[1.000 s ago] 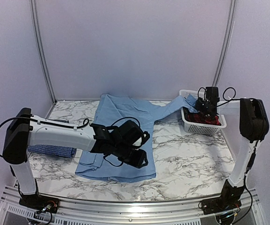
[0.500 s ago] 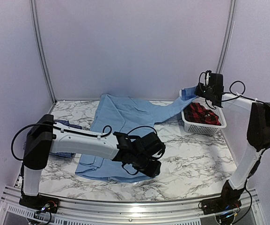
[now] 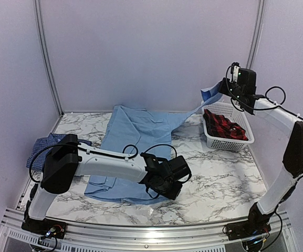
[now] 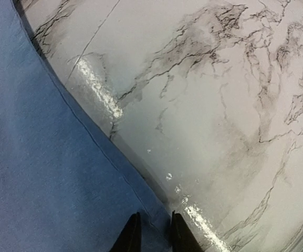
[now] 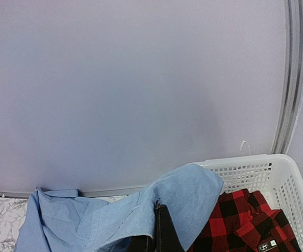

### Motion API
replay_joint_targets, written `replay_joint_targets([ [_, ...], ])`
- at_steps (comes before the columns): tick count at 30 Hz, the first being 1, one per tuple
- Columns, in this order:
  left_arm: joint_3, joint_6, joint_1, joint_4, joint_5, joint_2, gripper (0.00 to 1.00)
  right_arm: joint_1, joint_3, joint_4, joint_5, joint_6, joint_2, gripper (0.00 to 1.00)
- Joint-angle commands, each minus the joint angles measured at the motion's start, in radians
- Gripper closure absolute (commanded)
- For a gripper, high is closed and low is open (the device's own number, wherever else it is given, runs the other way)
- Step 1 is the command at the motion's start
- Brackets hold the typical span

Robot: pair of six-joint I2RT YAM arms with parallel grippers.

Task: Fold and stack the long sleeve shirts
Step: Pick up the 1/3-folded shirt from the center of the board.

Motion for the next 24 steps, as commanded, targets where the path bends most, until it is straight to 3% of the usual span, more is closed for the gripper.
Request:
replay_joint_targets([
  [1, 0.021, 0.007, -0.012, -0.058, -0.035, 0.002, 0.87, 0.015, 0.044, -0.009, -0.018, 0.006, -0.037, 1.0],
  [7, 0.008, 0.07, -0.042, -0.051, 0.006, -0.07, 1.0, 0.015, 0.057, -0.023, 0.019, -0.033, -0.044, 1.0],
  [17, -0.062, 0.111, -0.072, -0.02, 0.176, -0.191, 1.0, -0.035, 0.002, 0.016, 0.021, -0.05, -0.08, 1.0],
  [24, -0.212, 0.018, -0.056, 0.059, 0.165, -0.309, 1.0, 0.002, -0.03, 0.118, -0.112, -0.02, -0.123, 1.0],
])
